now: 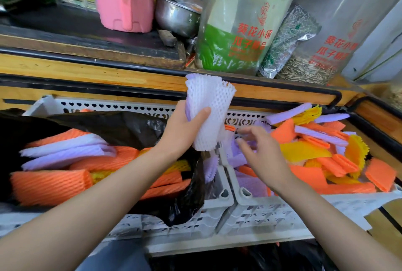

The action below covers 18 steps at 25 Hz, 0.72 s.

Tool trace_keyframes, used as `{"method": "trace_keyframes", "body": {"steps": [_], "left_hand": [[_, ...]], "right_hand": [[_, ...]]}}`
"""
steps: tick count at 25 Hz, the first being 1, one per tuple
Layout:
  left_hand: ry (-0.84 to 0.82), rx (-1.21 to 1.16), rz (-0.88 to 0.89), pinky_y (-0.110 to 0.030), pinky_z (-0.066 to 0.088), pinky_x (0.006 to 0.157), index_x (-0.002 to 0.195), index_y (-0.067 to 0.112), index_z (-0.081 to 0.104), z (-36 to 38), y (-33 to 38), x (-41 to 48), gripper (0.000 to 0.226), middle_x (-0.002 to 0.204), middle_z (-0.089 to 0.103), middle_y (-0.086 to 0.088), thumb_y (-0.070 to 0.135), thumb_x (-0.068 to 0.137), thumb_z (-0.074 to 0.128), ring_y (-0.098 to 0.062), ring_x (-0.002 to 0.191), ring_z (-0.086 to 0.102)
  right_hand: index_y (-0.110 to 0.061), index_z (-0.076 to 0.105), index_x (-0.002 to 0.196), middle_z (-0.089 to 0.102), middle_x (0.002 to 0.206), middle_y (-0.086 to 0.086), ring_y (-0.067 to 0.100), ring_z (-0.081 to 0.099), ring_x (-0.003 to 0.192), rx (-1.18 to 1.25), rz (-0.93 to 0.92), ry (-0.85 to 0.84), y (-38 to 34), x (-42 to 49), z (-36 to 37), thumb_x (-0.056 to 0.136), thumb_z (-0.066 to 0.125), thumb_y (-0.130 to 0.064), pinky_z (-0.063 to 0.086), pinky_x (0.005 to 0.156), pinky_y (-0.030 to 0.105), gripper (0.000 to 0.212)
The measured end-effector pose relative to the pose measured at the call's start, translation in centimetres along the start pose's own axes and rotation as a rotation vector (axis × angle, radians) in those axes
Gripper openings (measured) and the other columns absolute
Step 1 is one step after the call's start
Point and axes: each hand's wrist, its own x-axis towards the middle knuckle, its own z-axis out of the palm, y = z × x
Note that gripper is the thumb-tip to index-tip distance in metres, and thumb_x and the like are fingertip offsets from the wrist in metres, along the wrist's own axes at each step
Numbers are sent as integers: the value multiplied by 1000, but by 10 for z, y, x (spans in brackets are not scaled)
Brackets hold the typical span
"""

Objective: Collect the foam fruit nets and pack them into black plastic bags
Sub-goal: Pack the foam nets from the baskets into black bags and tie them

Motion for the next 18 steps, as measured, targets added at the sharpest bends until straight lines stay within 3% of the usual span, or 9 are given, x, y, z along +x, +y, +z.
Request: {"method": "trace_keyframes", "body": {"steps": [3,6,8,11,15,17,18], "left_hand": [[17,-6,-7,-34,52,79,117,10,50,-11,0,2,31,115,61,-5,28,93,57,-16,102,61],[18,-2,-17,-30,50,76,116,11,49,-17,0,1,30,114,61,-4,28,93,57,-15,101,61],[33,17,-33,-34,51,79,115,11,50,-19,-2,3,30,112,61,-3,29,92,57,-16,101,61],[36,51,-47,-42,53,84,112,12,50,-20,-10,6,34,111,63,-4,34,89,60,-19,101,62],[-25,174,-112,-47,51,87,116,11,49,-10,-19,1,46,113,62,-5,41,85,61,-21,101,61],[-40,217,-141,-46,51,88,118,11,48,-1,-21,0,45,114,61,-6,40,86,60,-22,102,61],[-55,205,-155,-47,51,88,118,12,48,3,-22,0,48,114,62,-5,43,84,60,-22,102,61]], "right_hand": [[-10,64,107,66,108,8,21,60,103,-134,311,-264,14,5,39,91,57,-38,42,83,27,33],[-16,55,73,62,86,11,28,58,98,-315,340,-374,13,7,63,87,55,-50,37,74,32,37],[-16,55,80,64,95,12,29,56,100,-353,334,-368,11,10,68,85,58,-43,39,75,32,28],[-12,51,84,60,83,9,25,56,84,-175,358,-248,9,15,56,89,57,-30,37,66,30,19],[-7,47,94,50,71,1,21,48,69,15,311,139,-1,26,9,94,53,-21,27,59,29,15],[-11,42,96,46,68,-4,17,46,61,93,221,347,-9,24,-10,94,53,-19,31,60,32,14],[-13,41,98,49,72,-7,16,49,62,107,138,369,-14,19,-15,94,54,-19,36,60,34,14]]}}
